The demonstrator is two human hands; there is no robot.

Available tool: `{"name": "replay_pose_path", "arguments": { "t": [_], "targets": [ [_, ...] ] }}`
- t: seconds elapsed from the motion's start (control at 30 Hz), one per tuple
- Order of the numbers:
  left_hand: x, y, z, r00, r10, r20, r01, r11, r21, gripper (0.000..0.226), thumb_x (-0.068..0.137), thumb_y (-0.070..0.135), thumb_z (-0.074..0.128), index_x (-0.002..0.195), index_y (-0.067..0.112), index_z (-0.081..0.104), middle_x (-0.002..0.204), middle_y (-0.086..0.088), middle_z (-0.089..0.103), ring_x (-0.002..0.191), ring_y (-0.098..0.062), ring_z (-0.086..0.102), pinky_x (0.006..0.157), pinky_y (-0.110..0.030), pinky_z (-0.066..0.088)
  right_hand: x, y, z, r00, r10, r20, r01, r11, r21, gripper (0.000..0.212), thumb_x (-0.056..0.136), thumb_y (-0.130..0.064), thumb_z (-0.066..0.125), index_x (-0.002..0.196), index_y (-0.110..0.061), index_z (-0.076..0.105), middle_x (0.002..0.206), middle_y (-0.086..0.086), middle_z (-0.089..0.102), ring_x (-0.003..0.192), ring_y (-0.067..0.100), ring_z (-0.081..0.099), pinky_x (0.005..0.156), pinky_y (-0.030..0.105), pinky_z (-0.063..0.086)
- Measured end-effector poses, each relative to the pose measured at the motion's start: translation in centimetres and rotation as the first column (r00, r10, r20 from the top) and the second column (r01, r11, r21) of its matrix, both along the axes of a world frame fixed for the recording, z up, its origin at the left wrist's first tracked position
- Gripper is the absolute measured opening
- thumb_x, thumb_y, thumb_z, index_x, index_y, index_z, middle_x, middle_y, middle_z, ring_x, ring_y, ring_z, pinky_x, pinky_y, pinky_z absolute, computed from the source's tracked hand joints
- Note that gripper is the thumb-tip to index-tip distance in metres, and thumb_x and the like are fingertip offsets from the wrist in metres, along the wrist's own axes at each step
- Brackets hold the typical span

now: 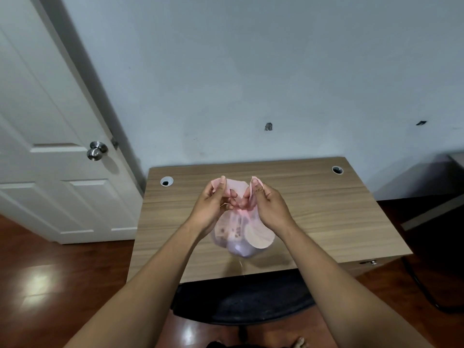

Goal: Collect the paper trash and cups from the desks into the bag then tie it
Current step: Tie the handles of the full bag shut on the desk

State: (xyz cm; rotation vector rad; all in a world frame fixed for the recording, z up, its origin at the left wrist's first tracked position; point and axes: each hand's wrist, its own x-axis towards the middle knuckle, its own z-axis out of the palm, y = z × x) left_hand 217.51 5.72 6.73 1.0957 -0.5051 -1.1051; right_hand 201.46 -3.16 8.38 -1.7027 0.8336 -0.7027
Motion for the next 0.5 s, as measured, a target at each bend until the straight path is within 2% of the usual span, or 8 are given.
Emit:
{"name": "replay_pose_path", "arguments": {
  "t": [0.1,0.17,0.23,0.3,0.37,0.43,0.47,0.5],
  "targets": [
    [0.1,0.0,-0.4,0.996,-0.084,-0.022,0.083,0.995,-0.048,0.032,0.095,0.022,0.079,0.113,0.003,0.061,0.092,-0.016,0.072,0.073,-0.02,0.068,0.077,-0.031,0.062,0.2,0.2,0.8,0.99,-0.05,0.134,0.02,0.976,0.219,0.059,0.116,-0.05,0.044,0.096,0.002,0.065,0.063,0.0,0.042,0.056,0.015,0.039,0.056,0.027,0.038],
    [0.1,0.0,-0.6,0.989,-0.145,-0.027,0.144,0.989,-0.041,0.049,0.086,0.015,0.088,0.124,0.001,0.059,0.101,-0.022,0.072,0.077,-0.021,0.072,0.087,-0.035,0.065,0.3,-0.2,0.7,0.986,-0.107,0.126,0.069,0.957,0.28,0.06,0.116,-0.051,0.043,0.1,0.001,0.069,0.06,-0.006,0.034,0.051,0.009,0.032,0.052,0.024,0.032],
    [-0.1,0.0,-0.8,0.987,-0.16,0.009,0.16,0.987,-0.02,0.039,0.092,0.005,0.08,0.125,-0.005,0.06,0.105,-0.021,0.077,0.078,-0.02,0.075,0.088,-0.034,0.066,0.2,-0.3,0.8,0.986,-0.113,0.121,0.072,0.951,0.3,0.062,0.116,-0.052,0.042,0.108,-0.002,0.077,0.059,-0.009,0.031,0.05,0.008,0.028,0.05,0.023,0.028],
    [-0.3,-0.1,-0.9,0.986,-0.144,0.08,0.144,0.99,0.008,0.021,0.102,-0.001,0.067,0.121,-0.008,0.064,0.104,-0.019,0.079,0.076,-0.019,0.076,0.081,-0.03,0.065,0.1,-0.8,0.5,0.988,-0.106,0.114,0.063,0.944,0.325,0.058,0.116,-0.054,0.041,0.12,-0.014,0.082,0.063,-0.008,0.026,0.055,0.01,0.022,0.051,0.025,0.024],
    [-0.5,0.0,-1.0,0.983,-0.127,0.131,0.124,0.992,0.029,0.015,0.107,0.001,0.062,0.119,-0.006,0.067,0.103,-0.017,0.08,0.075,-0.02,0.075,0.075,-0.028,0.064,0.0,-1.0,0.1,0.99,-0.083,0.11,0.033,0.917,0.398,0.052,0.113,-0.052,0.045,0.133,-0.016,0.078,0.069,-0.007,0.028,0.058,0.01,0.023,0.052,0.024,0.025],
    [-0.6,0.1,-1.2,0.981,-0.11,0.162,0.103,0.993,0.05,0.015,0.109,0.005,0.06,0.118,-0.004,0.069,0.104,-0.015,0.08,0.075,-0.021,0.073,0.073,-0.028,0.063,0.0,-1.3,-0.1,0.979,-0.107,0.172,-0.003,0.843,0.538,0.058,0.096,-0.046,0.052,0.122,0.002,0.072,0.072,-0.005,0.036,0.059,0.01,0.026,0.052,0.025,0.027],
    [-0.7,0.0,-1.4,0.981,-0.101,0.165,0.093,0.994,0.057,0.016,0.11,0.006,0.059,0.118,-0.002,0.071,0.105,-0.014,0.08,0.075,-0.02,0.072,0.075,-0.029,0.063,-0.2,-1.3,-0.1,0.972,-0.112,0.208,-0.029,0.815,0.578,0.042,0.087,-0.041,0.051,0.103,-0.004,0.064,0.073,-0.003,0.04,0.058,0.011,0.027,0.053,0.026,0.028],
    [-0.7,0.0,-1.5,0.983,-0.093,0.161,0.084,0.995,0.061,0.017,0.111,0.007,0.058,0.118,0.0,0.072,0.106,-0.013,0.08,0.076,-0.019,0.069,0.078,-0.03,0.064,-0.4,-1.3,-0.2,0.968,-0.113,0.226,-0.042,0.812,0.583,0.027,0.084,-0.036,0.05,0.093,-0.011,0.054,0.074,-0.001,0.044,0.057,0.013,0.029,0.056,0.029,0.028]
  ]
}}
